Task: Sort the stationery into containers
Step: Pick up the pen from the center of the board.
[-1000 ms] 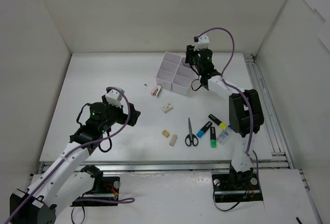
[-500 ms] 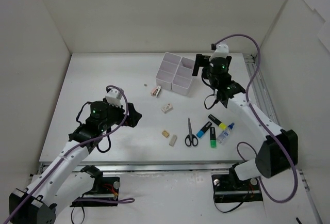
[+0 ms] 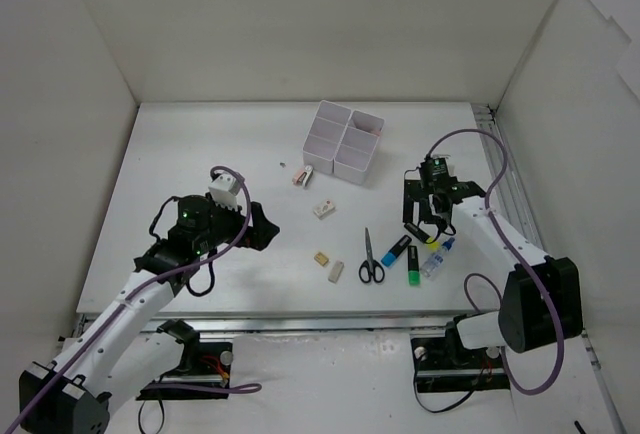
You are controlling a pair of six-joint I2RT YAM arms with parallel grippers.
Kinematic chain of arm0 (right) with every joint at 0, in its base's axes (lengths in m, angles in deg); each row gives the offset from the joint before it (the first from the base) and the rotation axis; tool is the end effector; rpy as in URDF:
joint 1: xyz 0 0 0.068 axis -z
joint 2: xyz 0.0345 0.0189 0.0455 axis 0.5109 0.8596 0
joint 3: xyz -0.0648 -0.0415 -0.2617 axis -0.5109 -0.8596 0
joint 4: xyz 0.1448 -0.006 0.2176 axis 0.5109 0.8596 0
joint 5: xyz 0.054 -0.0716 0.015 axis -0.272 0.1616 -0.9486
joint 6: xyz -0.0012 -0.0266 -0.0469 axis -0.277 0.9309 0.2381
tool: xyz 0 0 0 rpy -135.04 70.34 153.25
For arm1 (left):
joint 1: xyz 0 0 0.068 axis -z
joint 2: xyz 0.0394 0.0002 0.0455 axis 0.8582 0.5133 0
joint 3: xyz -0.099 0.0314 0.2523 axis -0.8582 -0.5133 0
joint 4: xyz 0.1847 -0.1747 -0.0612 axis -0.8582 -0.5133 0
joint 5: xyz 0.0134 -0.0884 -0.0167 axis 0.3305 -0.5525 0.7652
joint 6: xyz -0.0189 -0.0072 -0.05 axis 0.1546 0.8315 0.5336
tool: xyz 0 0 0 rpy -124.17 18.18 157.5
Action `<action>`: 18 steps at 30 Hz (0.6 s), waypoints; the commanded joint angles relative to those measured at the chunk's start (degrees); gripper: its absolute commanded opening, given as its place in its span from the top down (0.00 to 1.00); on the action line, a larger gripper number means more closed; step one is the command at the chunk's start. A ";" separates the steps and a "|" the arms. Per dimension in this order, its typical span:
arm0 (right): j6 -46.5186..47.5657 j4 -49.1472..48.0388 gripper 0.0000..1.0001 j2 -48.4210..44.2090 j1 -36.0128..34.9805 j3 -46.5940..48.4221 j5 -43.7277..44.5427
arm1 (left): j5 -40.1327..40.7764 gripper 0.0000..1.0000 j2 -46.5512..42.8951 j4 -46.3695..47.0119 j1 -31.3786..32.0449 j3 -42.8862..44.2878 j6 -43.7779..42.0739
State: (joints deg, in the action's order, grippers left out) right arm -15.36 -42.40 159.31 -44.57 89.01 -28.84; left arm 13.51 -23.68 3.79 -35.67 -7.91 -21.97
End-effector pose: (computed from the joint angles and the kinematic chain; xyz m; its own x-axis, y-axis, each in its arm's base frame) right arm 0.2764 0.0602 0.2451 -0.7041 0.0627 -0.7074 0.0773 0.9969 0.0115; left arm 0.1788 -0.0911 0.2833 -0.5432 -0.1330 -0.8290 0.5122 0.7299 -0.4527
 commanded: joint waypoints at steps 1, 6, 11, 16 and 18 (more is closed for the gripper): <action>-1.08 1.81 0.03 3.68 1.89 1.05 -2.25 | -0.67 0.01 -0.59 0.14 -0.41 2.47 -0.95; -8.65 3.13 0.03 7.73 3.03 -0.79 -1.22 | -0.67 0.01 0.64 0.05 -0.41 3.09 -1.57; -14.61 5.69 0.02 5.81 4.61 -3.60 3.54 | -1.19 0.01 2.49 0.32 -0.41 3.61 -1.48; -12.43 5.77 0.02 5.18 5.93 -3.77 2.86 | -2.16 0.01 3.54 1.90 0.11 3.35 -1.40; -11.73 5.08 0.02 5.80 6.29 -3.69 1.44 | -2.34 0.01 3.63 2.86 0.11 2.91 -1.04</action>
State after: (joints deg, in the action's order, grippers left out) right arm -26.40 -38.07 166.75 -38.89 84.97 -27.96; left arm 12.53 -20.03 2.28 -35.65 -7.82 -22.93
